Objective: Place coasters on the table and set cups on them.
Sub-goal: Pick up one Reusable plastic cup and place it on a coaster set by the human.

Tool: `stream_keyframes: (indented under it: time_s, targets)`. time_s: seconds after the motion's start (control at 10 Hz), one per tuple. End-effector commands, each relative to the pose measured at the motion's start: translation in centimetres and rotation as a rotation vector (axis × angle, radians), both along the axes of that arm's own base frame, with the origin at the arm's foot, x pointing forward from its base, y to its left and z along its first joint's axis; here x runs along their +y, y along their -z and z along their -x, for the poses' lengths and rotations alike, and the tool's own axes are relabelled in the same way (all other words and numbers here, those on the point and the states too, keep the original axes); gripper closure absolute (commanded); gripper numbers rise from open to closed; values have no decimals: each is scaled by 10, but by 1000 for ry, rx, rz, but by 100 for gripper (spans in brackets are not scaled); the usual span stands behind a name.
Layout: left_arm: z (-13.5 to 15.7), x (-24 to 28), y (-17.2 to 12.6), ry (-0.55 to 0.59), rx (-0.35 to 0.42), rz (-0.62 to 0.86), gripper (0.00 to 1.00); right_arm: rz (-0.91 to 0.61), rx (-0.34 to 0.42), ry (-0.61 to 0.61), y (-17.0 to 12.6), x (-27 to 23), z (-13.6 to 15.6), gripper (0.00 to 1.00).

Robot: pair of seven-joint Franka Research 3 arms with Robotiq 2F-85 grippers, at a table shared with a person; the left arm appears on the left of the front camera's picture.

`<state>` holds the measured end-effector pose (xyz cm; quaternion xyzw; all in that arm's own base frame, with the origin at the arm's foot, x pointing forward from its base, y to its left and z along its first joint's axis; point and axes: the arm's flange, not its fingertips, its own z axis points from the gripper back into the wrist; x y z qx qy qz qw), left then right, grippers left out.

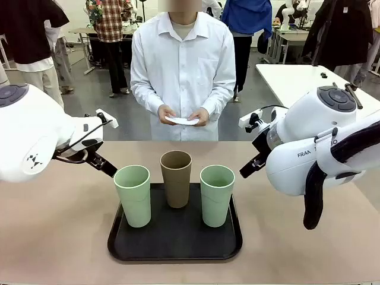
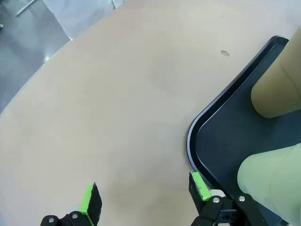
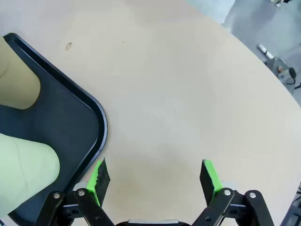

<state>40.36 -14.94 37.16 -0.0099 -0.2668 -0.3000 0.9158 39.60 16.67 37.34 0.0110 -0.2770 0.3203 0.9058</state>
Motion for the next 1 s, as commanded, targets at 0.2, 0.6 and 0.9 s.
stream_keyframes:
  time_s: [0.2,0.6,0.9]
  targets:
    - [0,0,0,0,0,0,0,0,0,0,0,0,0,0]
    - [0,0,0,0,0,0,0,0,0,0,0,0,0,0]
    - [0,0,0,0,0,0,0,0,0,0,0,0,0,0]
